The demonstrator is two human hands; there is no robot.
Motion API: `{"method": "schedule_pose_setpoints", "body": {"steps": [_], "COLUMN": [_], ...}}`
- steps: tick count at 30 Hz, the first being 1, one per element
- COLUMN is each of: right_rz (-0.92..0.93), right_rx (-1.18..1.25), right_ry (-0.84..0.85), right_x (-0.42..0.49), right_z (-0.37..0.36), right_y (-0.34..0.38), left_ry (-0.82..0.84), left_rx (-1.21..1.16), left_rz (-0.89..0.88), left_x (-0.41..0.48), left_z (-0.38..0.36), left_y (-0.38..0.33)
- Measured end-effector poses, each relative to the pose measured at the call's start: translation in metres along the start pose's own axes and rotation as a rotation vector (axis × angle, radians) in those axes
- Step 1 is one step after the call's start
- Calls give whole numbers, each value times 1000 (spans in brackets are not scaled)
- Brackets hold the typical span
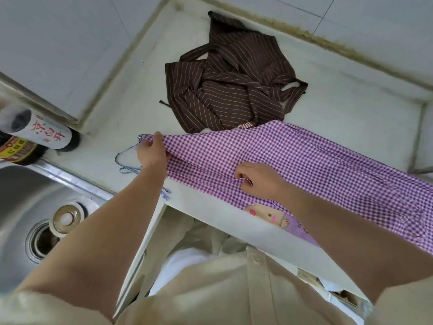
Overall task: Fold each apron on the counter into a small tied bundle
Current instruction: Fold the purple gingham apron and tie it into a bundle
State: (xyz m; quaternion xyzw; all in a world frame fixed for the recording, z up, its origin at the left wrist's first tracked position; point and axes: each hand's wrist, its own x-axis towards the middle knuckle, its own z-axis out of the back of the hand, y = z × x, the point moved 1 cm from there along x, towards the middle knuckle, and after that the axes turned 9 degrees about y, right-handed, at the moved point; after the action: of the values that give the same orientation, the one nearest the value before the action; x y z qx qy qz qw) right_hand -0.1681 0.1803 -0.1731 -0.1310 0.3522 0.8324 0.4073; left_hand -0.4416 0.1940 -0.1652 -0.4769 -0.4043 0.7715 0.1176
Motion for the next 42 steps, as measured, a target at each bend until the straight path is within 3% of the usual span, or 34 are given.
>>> {"method": "schedule_pose_setpoints", "body": {"steps": [2,6,9,12,14,16,18,20,29,33,36,39,42], "right_rz": [-31,-27,15,-13,-50,-76,-111,-153,-118,-101,-79,-63,-72], "right_rx": [-15,-26,-1,39,51,63,62,75,-42,-20,-15,-9,9], "right_ry": [10,57,115,67,-19,-49,-22,-25,-102,-77,-52,-31,-21], "right_x": [0,1,-3,-10,-19,-29,-39,-51,-80,-82,-82,-86,-96], "right_z": [0,2,3,4,5,5,2,-2,-23,-23,-21,-23,-27], "right_y": [-3,-8,-7,-11,-17,-22,-28,-35,-44,-49,-50,-51,-52], "left_ry": [-34,-96,-215,-298,-129,197,520,673,486,681,828,782,707], "left_rx": [115,589,631,688,829,1022,1290,1510,1420,1439,1633,1707,1606], "left_rz": [-54,-113,-129,-404,-725,-963,-1068,-1131,-1293,-1376,-1169,-990,-984], "left_x": [-1,-1,-12,-27,-34,-38,-40,-45,-53,-63,-71,-74,-77], "left_z": [7,28,33,23,5,-16,-30,-39,-44,-37,-38,-44,-58], "left_y": [6,23,23,17,18,23,32,44,38,40,53,58,51]}}
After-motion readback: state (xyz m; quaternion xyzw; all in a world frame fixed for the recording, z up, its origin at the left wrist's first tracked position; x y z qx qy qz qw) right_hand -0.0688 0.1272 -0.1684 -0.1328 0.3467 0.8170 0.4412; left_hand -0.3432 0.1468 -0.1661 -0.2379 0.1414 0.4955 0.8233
